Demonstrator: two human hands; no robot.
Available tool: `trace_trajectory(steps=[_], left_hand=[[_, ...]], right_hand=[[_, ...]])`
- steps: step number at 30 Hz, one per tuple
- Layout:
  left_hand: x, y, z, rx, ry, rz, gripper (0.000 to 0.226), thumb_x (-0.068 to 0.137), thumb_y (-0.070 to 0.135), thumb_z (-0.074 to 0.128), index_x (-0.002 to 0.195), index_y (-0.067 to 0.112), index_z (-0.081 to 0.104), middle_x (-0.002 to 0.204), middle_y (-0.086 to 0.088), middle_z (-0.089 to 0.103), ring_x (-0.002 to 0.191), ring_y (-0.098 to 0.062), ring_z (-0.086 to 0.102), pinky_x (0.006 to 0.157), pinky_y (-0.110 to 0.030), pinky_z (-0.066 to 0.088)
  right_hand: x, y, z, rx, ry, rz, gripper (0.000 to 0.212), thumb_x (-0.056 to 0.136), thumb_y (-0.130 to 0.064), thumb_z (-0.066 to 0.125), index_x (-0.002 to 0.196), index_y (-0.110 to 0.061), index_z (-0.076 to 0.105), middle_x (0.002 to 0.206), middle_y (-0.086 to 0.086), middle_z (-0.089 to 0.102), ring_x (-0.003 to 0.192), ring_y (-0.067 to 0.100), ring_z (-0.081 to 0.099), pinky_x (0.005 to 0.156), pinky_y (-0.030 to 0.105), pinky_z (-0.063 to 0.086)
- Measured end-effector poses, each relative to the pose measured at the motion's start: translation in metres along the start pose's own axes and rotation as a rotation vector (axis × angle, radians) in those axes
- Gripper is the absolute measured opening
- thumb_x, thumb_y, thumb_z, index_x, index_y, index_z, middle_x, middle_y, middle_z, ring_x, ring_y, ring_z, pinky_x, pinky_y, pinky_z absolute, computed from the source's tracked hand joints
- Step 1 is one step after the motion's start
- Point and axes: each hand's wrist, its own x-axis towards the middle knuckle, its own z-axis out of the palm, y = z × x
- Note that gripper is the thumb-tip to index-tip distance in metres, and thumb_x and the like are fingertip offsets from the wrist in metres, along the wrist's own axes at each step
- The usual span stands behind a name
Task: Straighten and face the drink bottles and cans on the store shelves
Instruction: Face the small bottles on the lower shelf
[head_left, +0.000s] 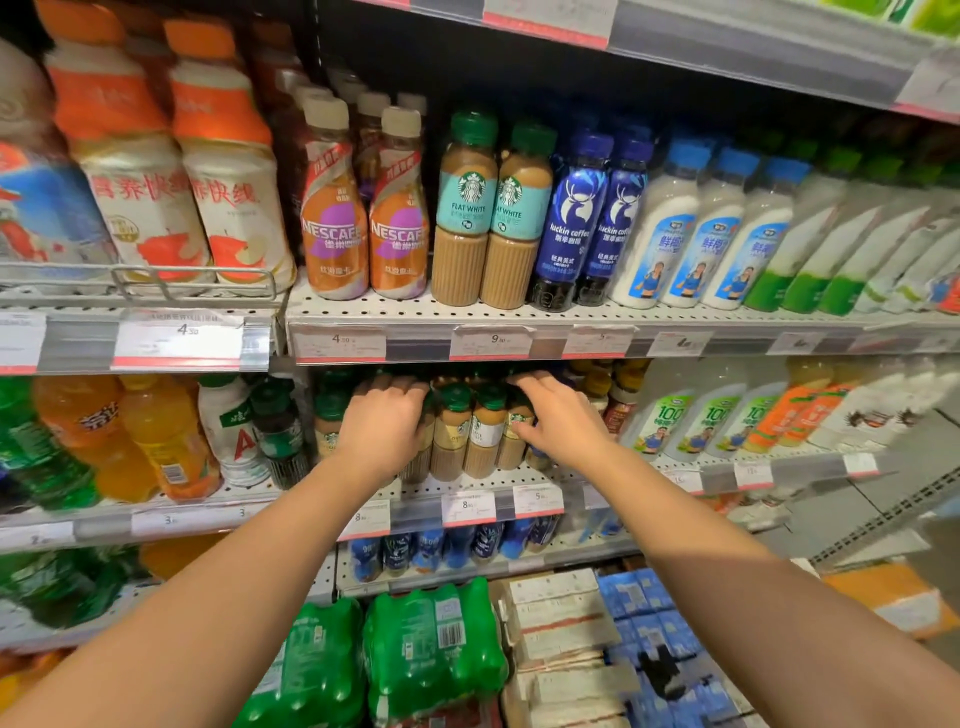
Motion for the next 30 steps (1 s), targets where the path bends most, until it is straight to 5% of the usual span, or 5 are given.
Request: trace_trajectory(steps=[4,9,16,22,30], left_hand=[[-0.032,0.006,0.0,-0.117,0.073,0.078,0.039,0.083,0.021,0.068,0.122,0.017,0.069,0.123,-0.005,0.069,0.108,-0.029,0.063,0.094,-0.045,0.053],[-0.082,0.005,0.01,-0.094,-0.032,0.107,0.046,0.079,0.03,0.074,0.124,0.021,0.068,0.128,0.0,0.067,0.118,-0.026,0.061,0.104,-0.046,0.049],[-0.103,-0.04,-0.003,-0.06,-0.011,0.001,0.049,0.074,0.03,0.078,0.122,0.025,0.068,0.124,0.003,0.068,0.111,-0.021,0.063,0.097,-0.041,0.053],[-0.097,-0.05,-0.012,-0.085,-0.02,-0.042,0.062,0.084,0.032,0.07,0.143,0.025,0.054,0.152,0.001,0.049,0.137,-0.022,0.048,0.115,-0.039,0.04],[-0.094,-0.045,-0.003,-0.109,-0.072,-0.053,0.063,0.09,0.032,0.062,0.149,0.019,0.044,0.161,-0.005,0.035,0.145,-0.025,0.036,0.119,-0.038,0.033]], right_hand=[[0.02,-0.027,-0.008,-0.043,-0.065,0.018,0.056,0.094,-0.047,0.065,0.142,-0.021,0.051,0.134,0.011,0.059,0.118,0.038,0.06,0.091,0.046,0.053],[0.033,-0.042,0.007,-0.058,-0.107,0.054,0.054,0.095,-0.04,0.067,0.143,-0.022,0.05,0.133,0.016,0.059,0.112,0.043,0.062,0.09,0.047,0.055],[0.041,-0.043,0.006,-0.034,-0.102,0.036,0.053,0.092,-0.033,0.069,0.14,-0.022,0.05,0.14,0.013,0.055,0.12,0.037,0.058,0.093,0.041,0.051],[0.043,-0.063,0.0,-0.089,-0.119,-0.048,0.056,0.086,-0.068,0.059,0.128,-0.032,0.055,0.115,0.001,0.069,0.102,0.028,0.067,0.08,0.038,0.057],[0.056,-0.076,0.012,-0.055,-0.155,-0.038,0.059,0.093,-0.047,0.065,0.146,-0.032,0.044,0.143,0.009,0.054,0.125,0.033,0.056,0.092,0.039,0.052]])
